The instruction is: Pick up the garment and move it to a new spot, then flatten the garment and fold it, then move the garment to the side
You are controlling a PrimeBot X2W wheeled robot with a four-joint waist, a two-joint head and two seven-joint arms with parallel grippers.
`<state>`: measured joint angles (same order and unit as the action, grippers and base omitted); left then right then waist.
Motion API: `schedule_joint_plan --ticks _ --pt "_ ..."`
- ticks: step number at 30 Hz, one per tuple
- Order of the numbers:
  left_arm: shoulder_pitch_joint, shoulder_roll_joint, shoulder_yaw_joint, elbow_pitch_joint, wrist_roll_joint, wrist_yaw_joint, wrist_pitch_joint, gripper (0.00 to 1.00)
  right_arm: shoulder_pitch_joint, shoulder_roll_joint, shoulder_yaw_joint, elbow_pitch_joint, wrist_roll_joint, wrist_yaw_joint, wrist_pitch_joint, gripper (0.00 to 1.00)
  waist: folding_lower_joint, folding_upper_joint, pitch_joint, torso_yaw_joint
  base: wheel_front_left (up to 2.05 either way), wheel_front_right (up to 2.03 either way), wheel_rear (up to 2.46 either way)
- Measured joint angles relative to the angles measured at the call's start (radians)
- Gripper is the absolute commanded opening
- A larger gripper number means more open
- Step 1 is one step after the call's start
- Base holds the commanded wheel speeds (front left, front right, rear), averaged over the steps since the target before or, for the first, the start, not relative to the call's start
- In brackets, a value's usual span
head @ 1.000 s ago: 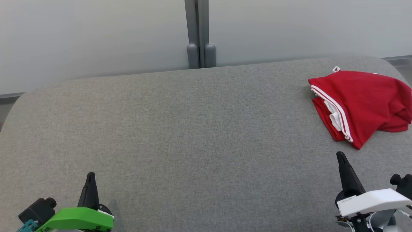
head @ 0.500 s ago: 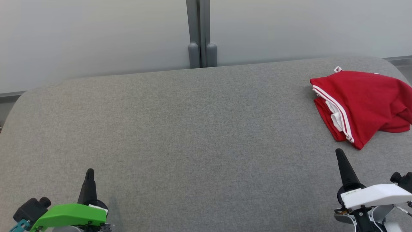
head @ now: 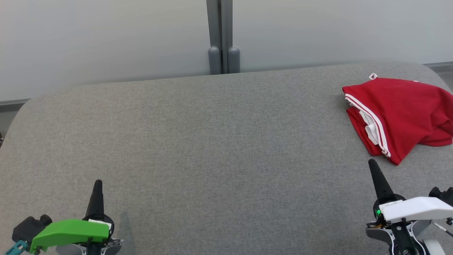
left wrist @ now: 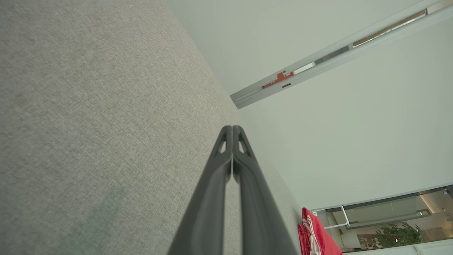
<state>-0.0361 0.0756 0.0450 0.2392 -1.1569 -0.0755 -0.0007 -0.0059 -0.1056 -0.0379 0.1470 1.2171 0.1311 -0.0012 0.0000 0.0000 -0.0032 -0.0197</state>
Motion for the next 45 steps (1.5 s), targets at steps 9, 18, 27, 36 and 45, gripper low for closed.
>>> schedule_joint_plan --ticks 9,18,27,36,45 --pt "-0.013 -0.004 0.015 0.001 -0.089 -0.011 0.022 0.0 -0.018 0.006 -0.008 0.018 0.08 0.0 0.018 0.0 0.0 0.0 0.001 0.003 0.0 0.0 0.0" --pt "-0.023 -0.009 0.025 0.002 -0.169 -0.021 0.044 0.0 -0.034 0.013 -0.016 0.036 0.154 0.0 0.035 0.0 0.0 0.0 0.002 0.006 0.0 0.0 0.0" --pt "-0.036 -0.015 0.038 0.003 -0.241 -0.03 0.061 0.0 -0.048 0.018 -0.024 0.052 0.222 0.0 0.048 0.0 0.0 0.0 0.003 0.009 0.0 0.0 0.0" --pt "-0.047 -0.019 0.048 0.004 -0.31 -0.038 0.079 0.0 -0.063 0.024 -0.032 0.068 0.287 0.0 0.062 0.0 0.0 0.0 0.004 0.013 0.0 0.0 0.0" --pt "-0.057 -0.022 0.057 0.005 -0.375 -0.045 0.096 0.0 -0.081 0.03 -0.04 0.08 0.344 0.0 0.075 0.0 0.0 0.0 0.005 0.016 0.0 0.0 0.0"
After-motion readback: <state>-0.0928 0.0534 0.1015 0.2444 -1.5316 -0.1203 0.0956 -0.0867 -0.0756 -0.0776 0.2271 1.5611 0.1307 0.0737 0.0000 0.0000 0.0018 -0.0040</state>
